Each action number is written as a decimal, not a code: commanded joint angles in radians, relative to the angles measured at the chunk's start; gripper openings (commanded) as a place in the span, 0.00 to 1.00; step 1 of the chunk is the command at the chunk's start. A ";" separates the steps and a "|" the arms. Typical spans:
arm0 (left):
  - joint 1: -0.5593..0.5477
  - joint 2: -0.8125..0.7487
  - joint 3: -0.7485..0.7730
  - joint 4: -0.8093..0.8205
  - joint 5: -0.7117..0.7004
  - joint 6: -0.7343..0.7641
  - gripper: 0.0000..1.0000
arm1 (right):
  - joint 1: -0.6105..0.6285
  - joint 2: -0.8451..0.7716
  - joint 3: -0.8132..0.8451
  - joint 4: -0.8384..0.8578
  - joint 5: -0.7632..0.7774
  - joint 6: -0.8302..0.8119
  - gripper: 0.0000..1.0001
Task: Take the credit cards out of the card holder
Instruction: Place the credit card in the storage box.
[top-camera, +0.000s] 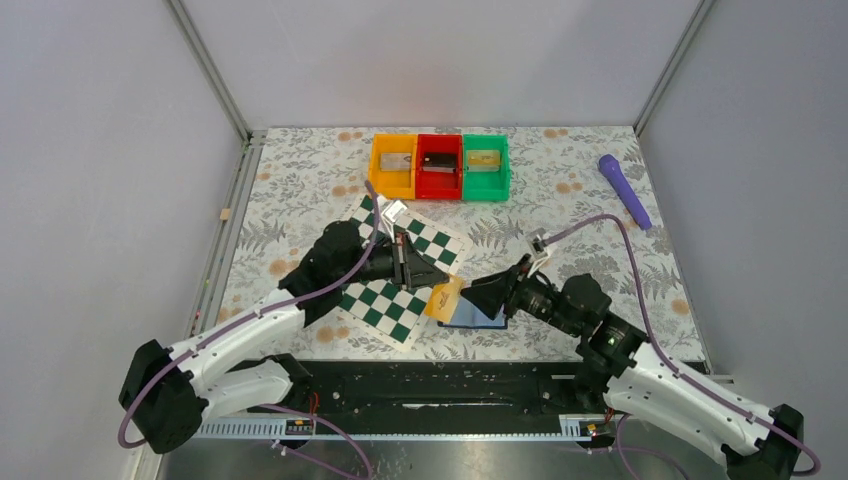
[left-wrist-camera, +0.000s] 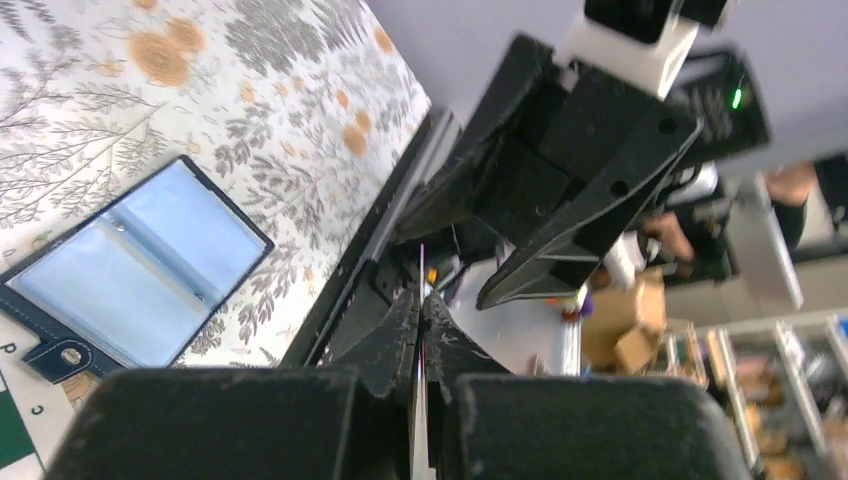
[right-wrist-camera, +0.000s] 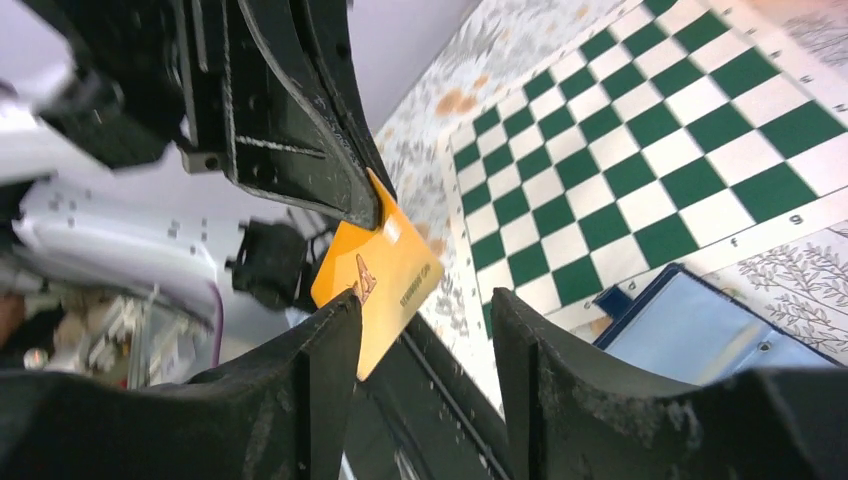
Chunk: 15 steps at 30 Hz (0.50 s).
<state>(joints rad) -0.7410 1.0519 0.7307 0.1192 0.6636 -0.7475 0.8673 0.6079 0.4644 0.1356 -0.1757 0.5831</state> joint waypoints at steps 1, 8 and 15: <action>0.023 -0.046 -0.155 0.454 -0.283 -0.351 0.00 | -0.005 -0.068 -0.132 0.311 0.235 0.161 0.57; 0.025 0.013 -0.395 0.932 -0.635 -0.668 0.00 | -0.005 0.019 -0.258 0.598 0.309 0.114 0.57; 0.017 0.083 -0.504 1.146 -0.875 -0.763 0.00 | -0.005 0.223 -0.256 0.834 0.340 0.106 0.59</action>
<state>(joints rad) -0.7197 1.1191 0.2382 1.0019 -0.0105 -1.4231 0.8661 0.7528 0.1856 0.7361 0.1059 0.7021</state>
